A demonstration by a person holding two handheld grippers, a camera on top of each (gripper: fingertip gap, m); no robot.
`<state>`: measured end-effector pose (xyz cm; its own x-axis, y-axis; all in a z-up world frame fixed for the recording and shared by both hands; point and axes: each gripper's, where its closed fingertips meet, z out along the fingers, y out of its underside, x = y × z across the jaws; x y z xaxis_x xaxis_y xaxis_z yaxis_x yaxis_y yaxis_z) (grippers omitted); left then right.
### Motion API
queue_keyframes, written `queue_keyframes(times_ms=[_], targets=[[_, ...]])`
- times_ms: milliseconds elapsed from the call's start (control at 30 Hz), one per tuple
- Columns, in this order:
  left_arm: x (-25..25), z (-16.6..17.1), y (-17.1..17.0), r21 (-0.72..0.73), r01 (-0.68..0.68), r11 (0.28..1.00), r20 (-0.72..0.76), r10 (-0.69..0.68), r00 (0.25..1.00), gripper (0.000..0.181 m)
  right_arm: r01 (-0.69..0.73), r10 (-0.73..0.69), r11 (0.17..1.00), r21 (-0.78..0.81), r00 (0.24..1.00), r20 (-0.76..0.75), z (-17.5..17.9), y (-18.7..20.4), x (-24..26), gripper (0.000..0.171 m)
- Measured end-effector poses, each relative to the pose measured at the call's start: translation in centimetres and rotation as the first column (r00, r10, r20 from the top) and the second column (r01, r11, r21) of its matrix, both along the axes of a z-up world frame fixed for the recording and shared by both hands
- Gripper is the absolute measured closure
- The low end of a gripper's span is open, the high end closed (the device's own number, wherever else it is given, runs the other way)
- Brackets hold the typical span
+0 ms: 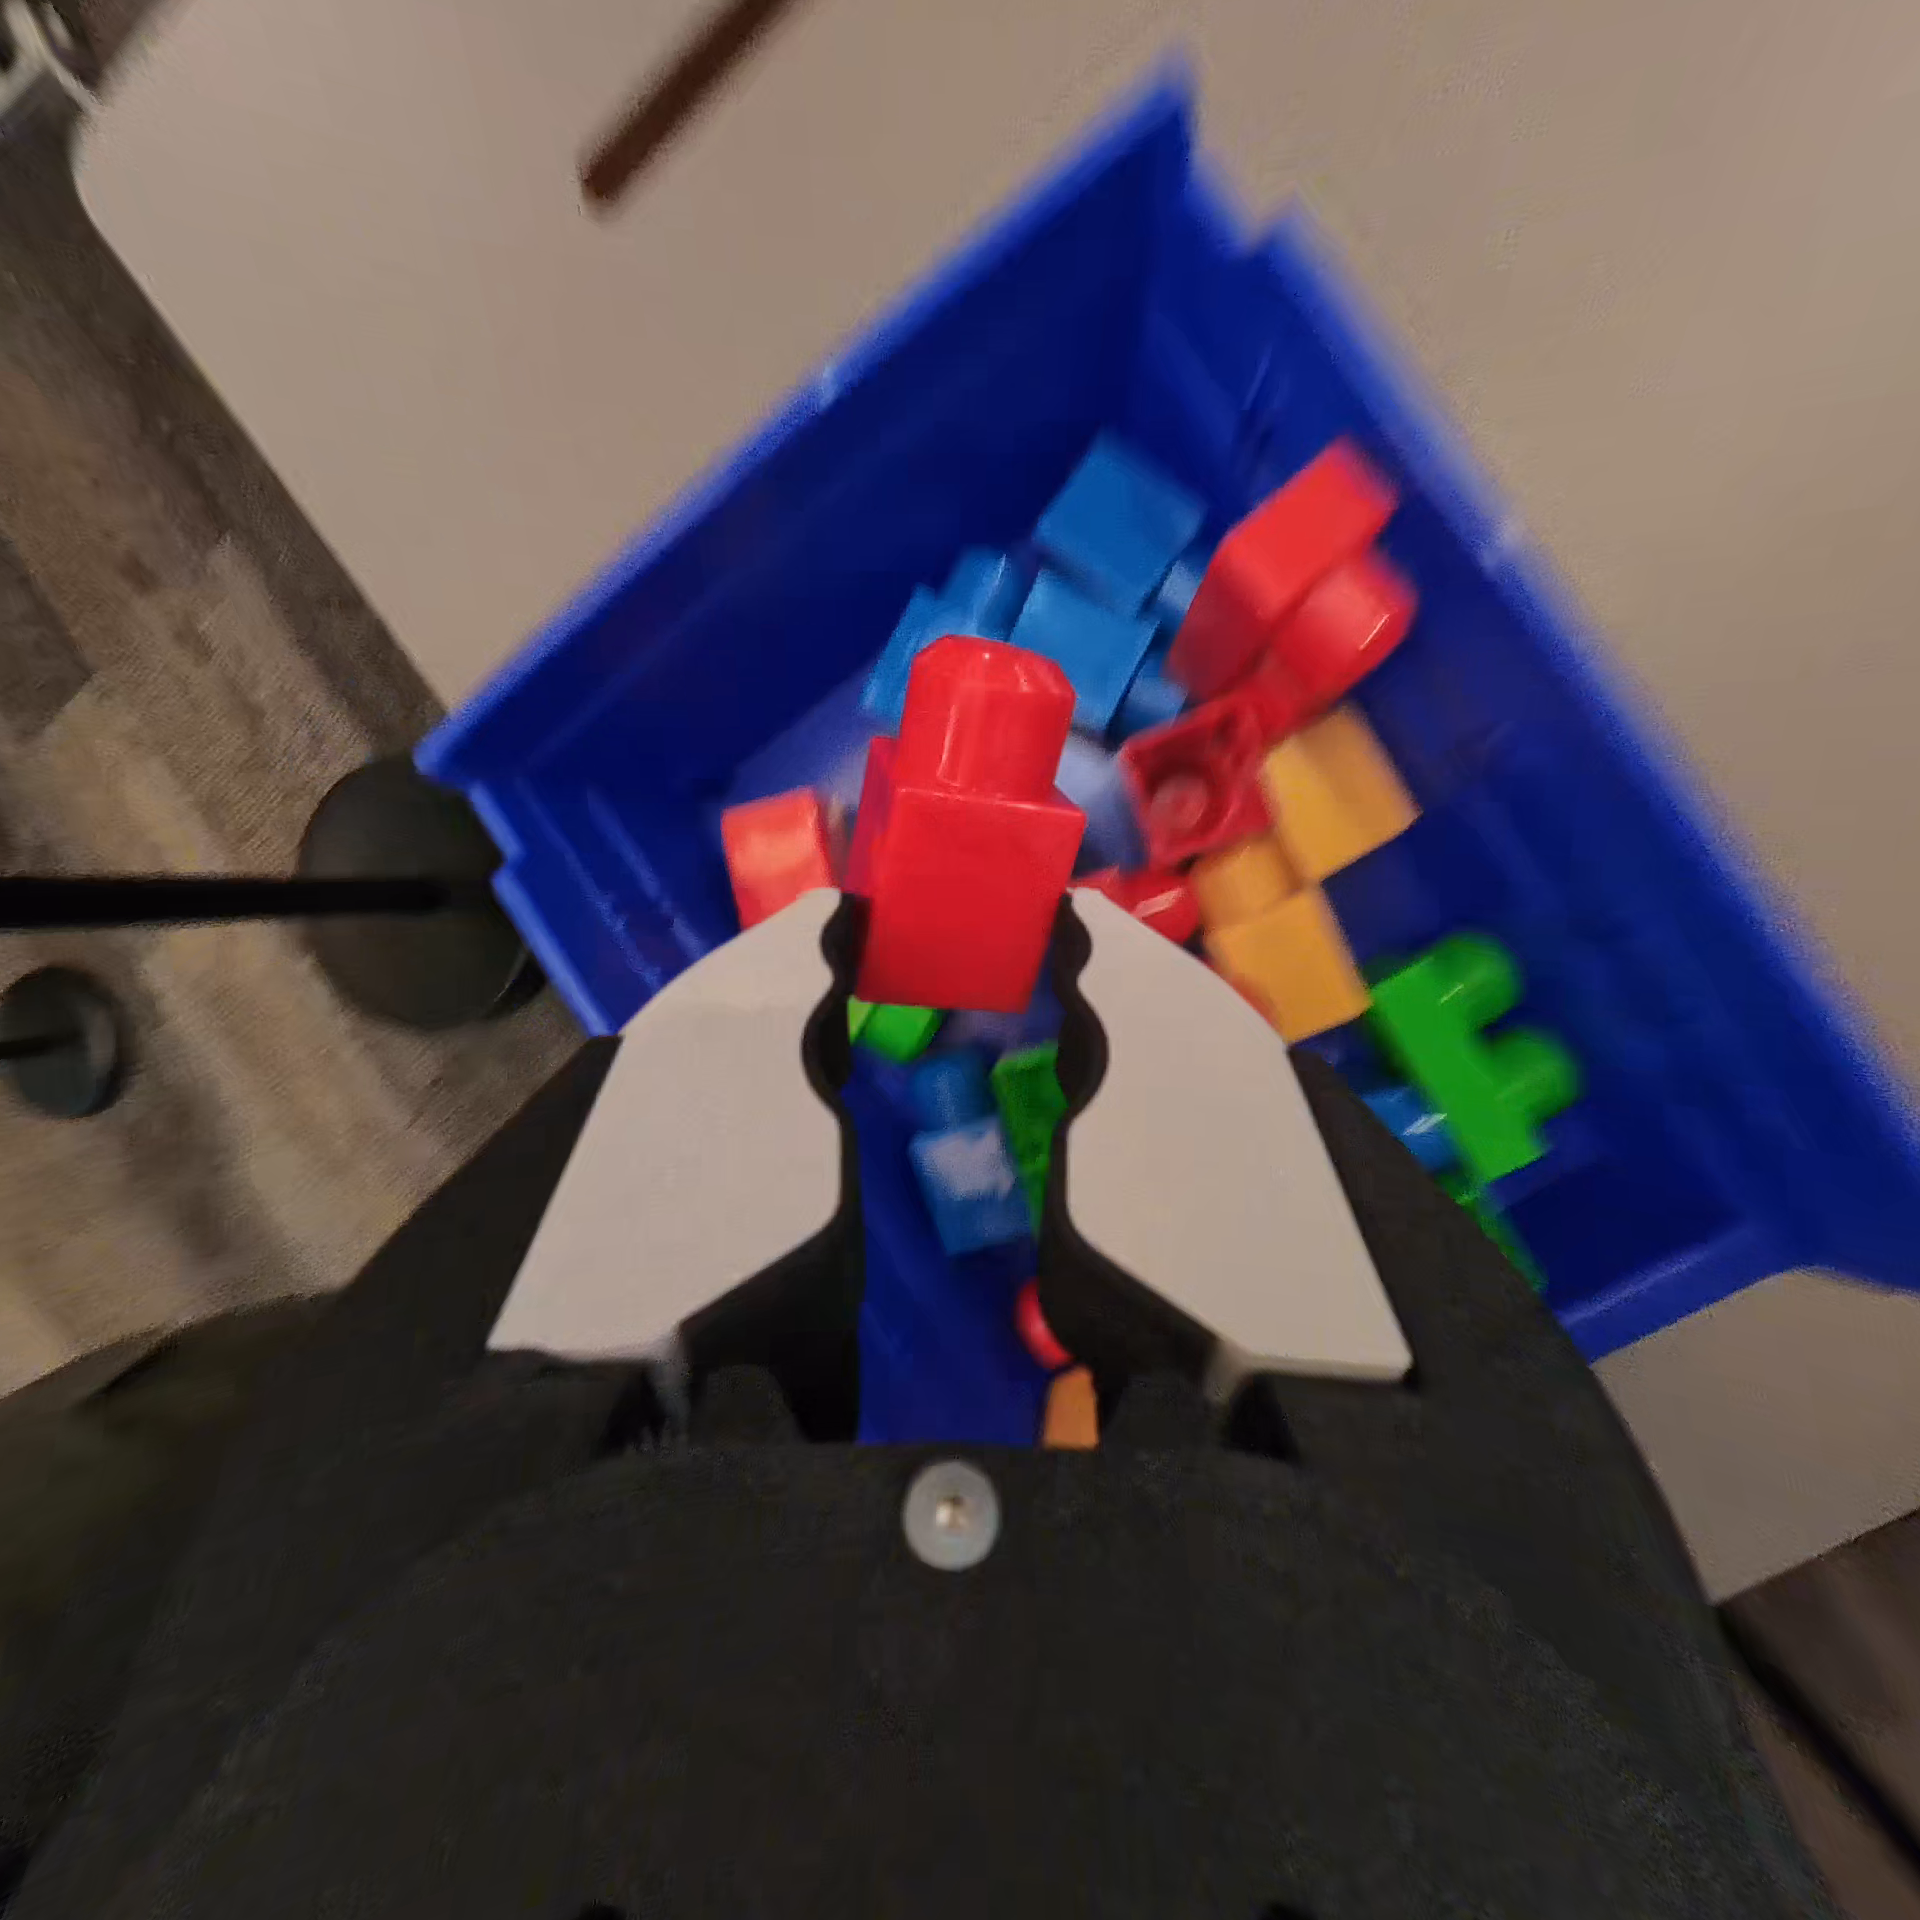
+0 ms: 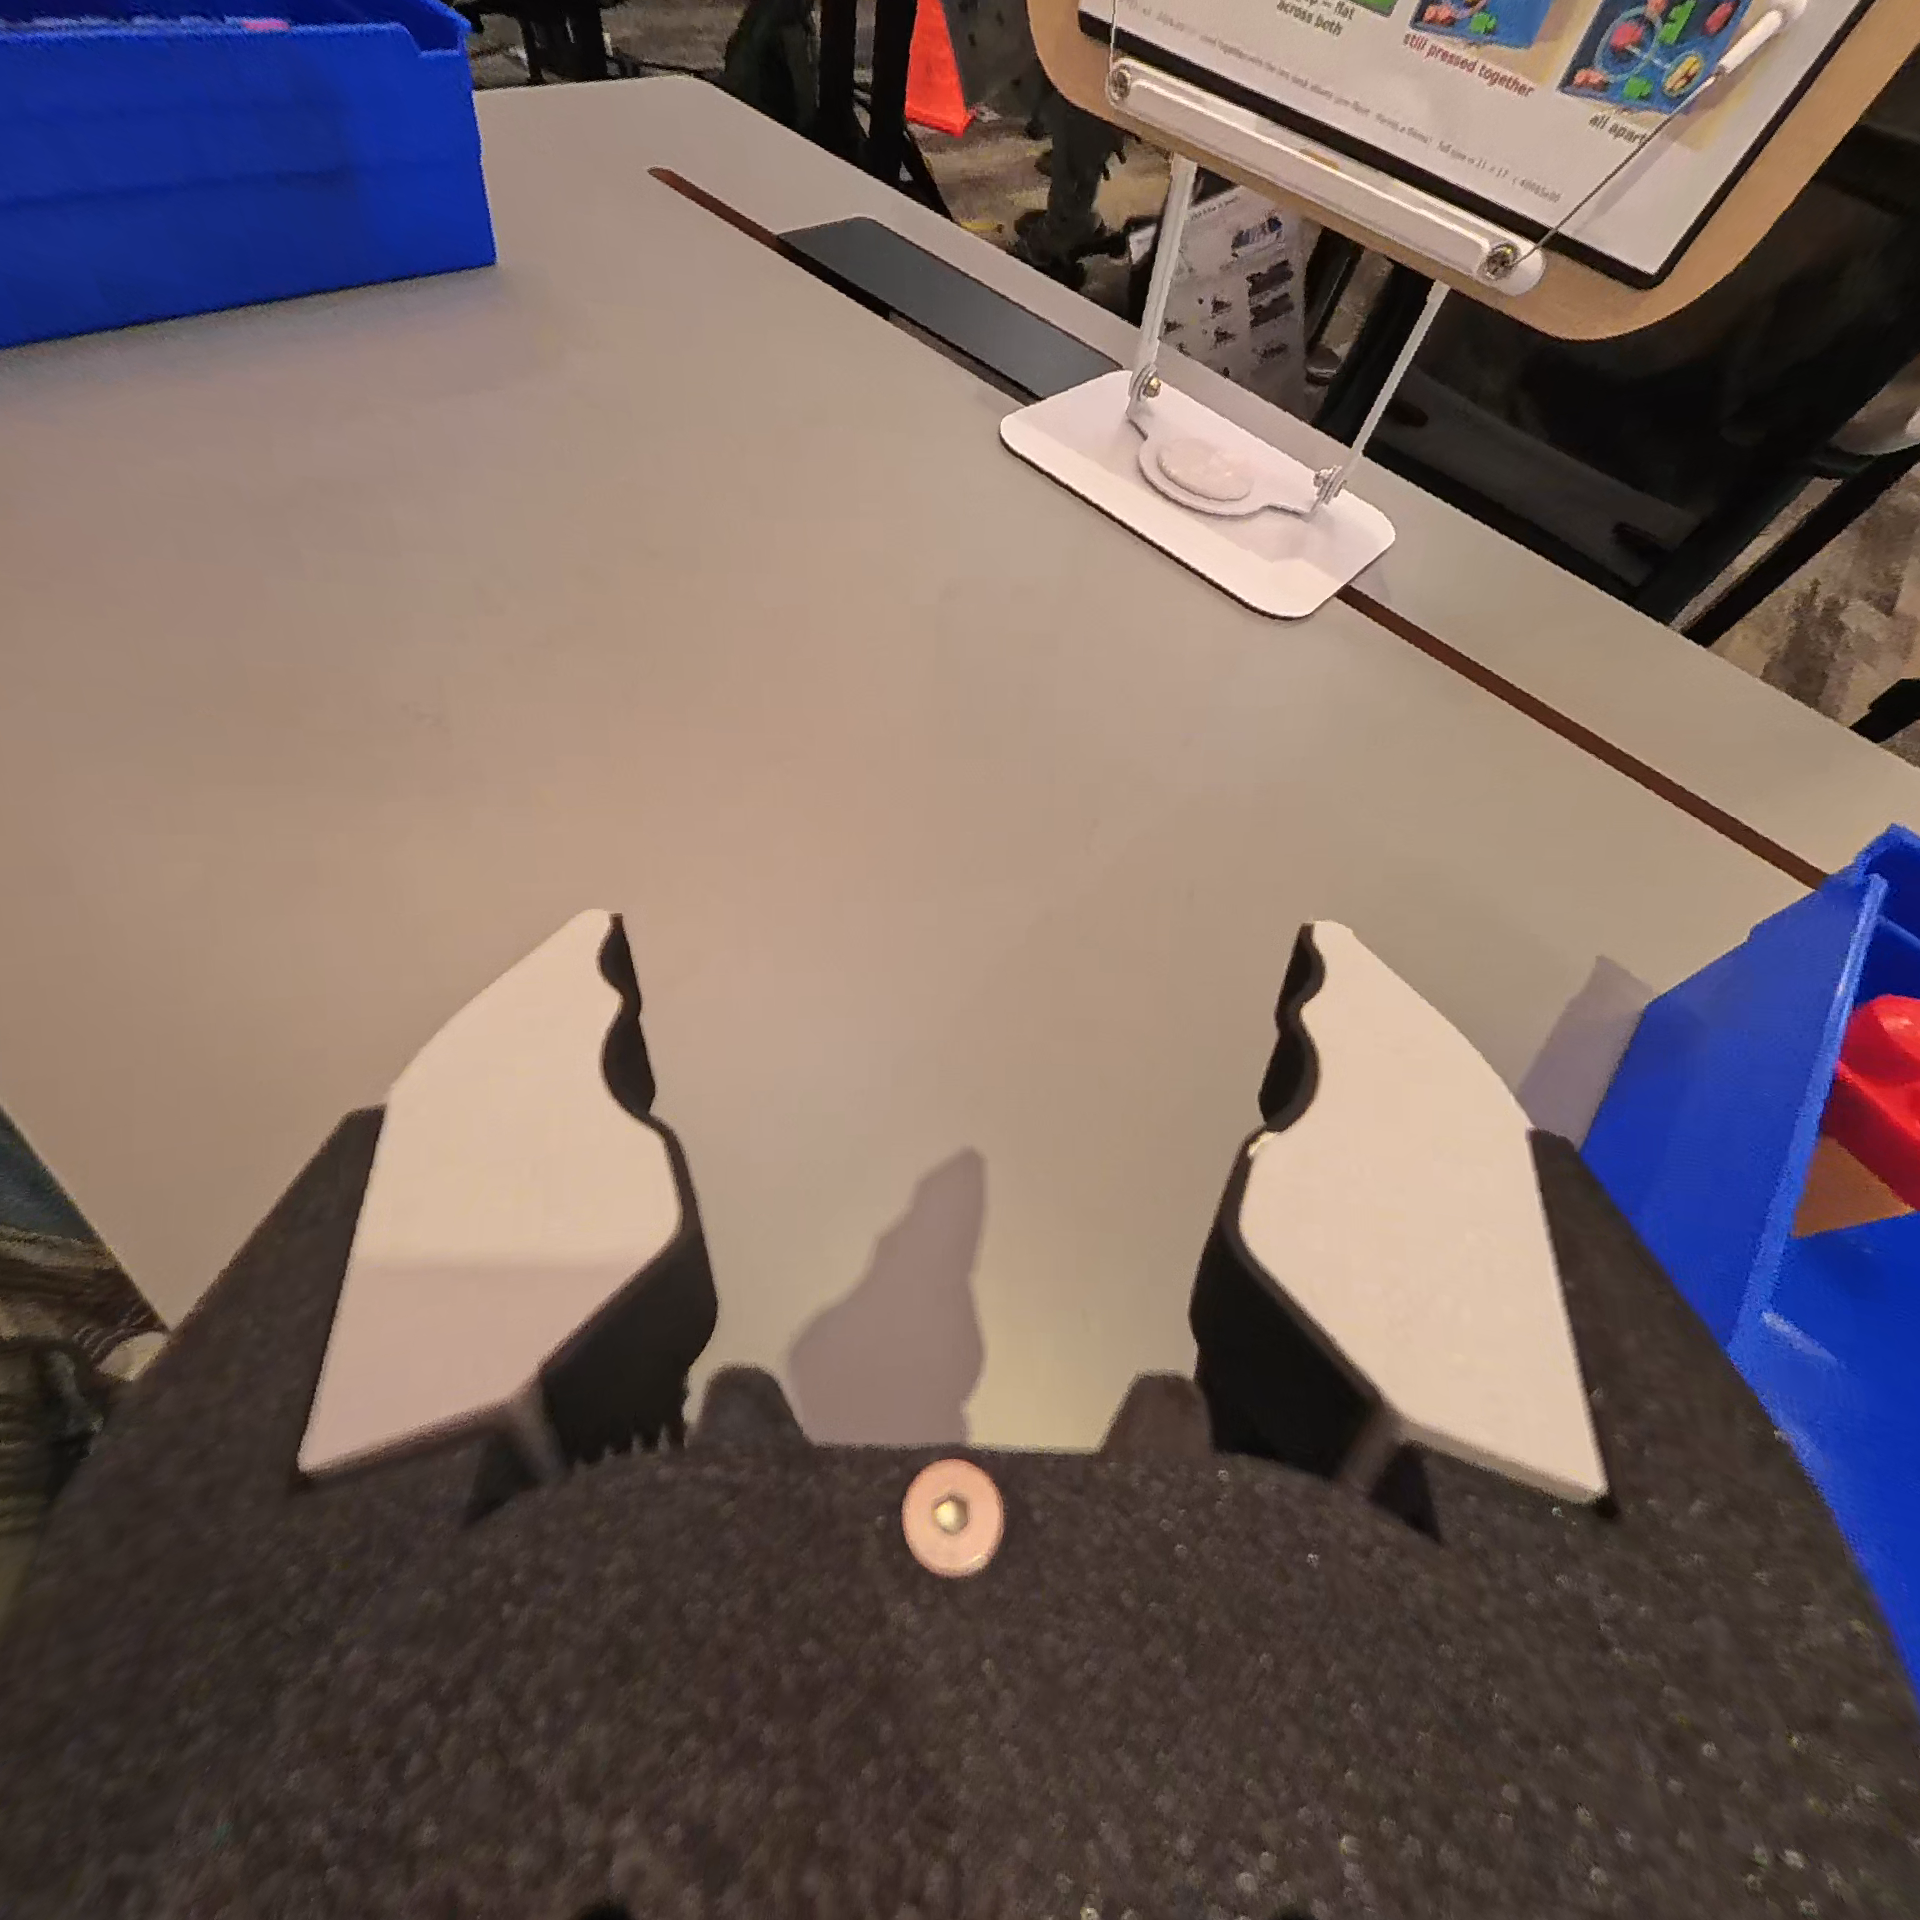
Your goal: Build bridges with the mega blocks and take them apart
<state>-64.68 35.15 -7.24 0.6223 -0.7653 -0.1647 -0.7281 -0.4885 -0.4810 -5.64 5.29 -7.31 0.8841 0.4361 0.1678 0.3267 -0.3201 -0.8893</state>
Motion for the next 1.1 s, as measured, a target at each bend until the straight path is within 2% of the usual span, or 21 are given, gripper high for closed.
queue_keyframes(times_ms=[33,133,200,467,567,833,1100], targets=[[1.5,1.6,0.0,0.028,-0.007,1.0,0.099,0.005,0.995,0.145,-0.006,0.006,1.0,0.0,1.0,-0.013,0.0,-0.1,0.0,0.056],[6.7,5.8,-0.9,0.117,0.024,0.993,0.336,-0.063,0.94,0.145,-0.028,0.028,1.0,0.002,0.999,-0.041,0.0,-0.2,-0.1,0.056],[10.4,7.4,-2.2,0.141,0.071,0.987,0.437,-0.126,0.89,0.145,-0.047,0.048,0.999,0.005,0.998,-0.049,0.0,-0.2,-0.4,0.057],[22.6,7.5,-5.9,0.165,0.233,0.958,0.608,-0.285,0.741,0.145,-0.123,0.122,0.992,-0.007,0.991,-0.047,0.1,0.7,-1.8,0.058],[26.1,5.7,-6.4,0.138,0.272,0.952,0.638,-0.296,0.711,0.145,-0.14,0.139,0.99,-0.016,0.99,-0.037,-0.1,1.1,-2.4,0.057],[34.8,-3.0,-7.7,0.042,0.43,0.902,0.624,-0.359,0.694,0.145,-0.176,0.174,0.983,-0.049,0.983,-0.056,-1.4,1.0,-4.0,0.057],[36.7,-9.0,-8.3,-0.096,0.519,0.849,0.538,-0.394,0.745,0.145,-0.187,0.184,0.979,-0.076,0.982,-0.044,-2.1,0.7,-4.3,0.057]])
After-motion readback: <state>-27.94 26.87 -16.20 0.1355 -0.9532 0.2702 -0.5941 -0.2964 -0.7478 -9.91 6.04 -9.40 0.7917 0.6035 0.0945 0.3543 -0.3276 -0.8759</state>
